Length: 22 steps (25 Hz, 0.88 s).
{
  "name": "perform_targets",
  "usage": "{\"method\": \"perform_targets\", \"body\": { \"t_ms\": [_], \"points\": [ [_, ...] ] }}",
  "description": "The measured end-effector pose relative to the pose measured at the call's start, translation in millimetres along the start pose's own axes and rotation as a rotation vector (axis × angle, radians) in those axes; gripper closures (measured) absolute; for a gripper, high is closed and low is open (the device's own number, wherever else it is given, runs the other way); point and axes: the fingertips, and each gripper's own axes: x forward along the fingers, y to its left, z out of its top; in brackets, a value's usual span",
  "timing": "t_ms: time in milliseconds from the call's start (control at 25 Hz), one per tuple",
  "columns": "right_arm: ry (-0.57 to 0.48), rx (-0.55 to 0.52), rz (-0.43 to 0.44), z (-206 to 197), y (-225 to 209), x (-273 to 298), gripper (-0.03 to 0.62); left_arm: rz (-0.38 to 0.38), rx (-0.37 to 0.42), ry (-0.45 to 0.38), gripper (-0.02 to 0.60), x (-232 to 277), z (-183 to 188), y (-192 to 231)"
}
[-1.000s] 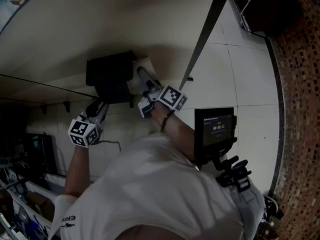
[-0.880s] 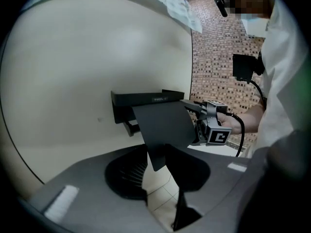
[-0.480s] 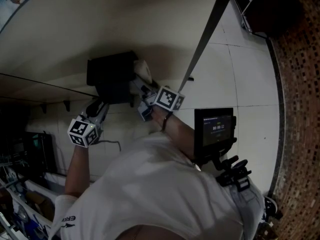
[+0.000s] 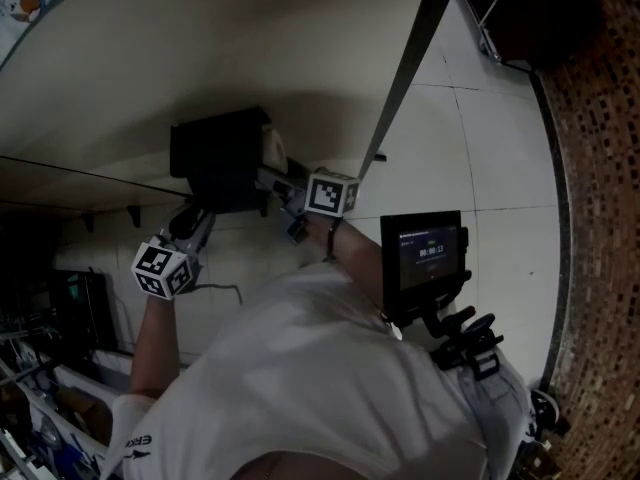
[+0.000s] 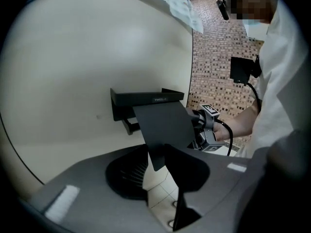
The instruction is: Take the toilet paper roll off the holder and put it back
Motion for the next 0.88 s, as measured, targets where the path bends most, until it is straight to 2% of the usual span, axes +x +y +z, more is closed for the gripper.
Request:
{"method": "perform_targets", "body": {
  "t_ms": [120, 360, 520, 720, 880],
  "points": [
    [0.036, -0.01, 0.038, -5.8, 3.5, 3.1, 0.149, -0.002, -0.002, 0.003, 0.472, -1.8, -0.5, -1.5],
    [0.091, -0.047, 0.029, -16.5, 1.1, 5.5, 0.133, 0.0, -0.006, 0.003, 0.474, -4.7, -1.2, 0.0],
    [0.137, -0.102, -0.038, -19.9, -11.9, 4.0, 0.103, 0.002, -0.009, 0.001, 0.474, -4.4, -1.0, 0.6],
    [0.161, -0.105, 0.013, -24.1, -3.3, 8.9, 0.071, 0.004, -0.011, -0.001, 0.474, -4.2, -1.8, 3.5],
    [0.222, -0.163, -0.027, -30.1, -6.4, 4.9, 0.051, 0.003, -0.013, 0.001, 0.474, -4.1, -4.5, 8.1]
  ]
}}
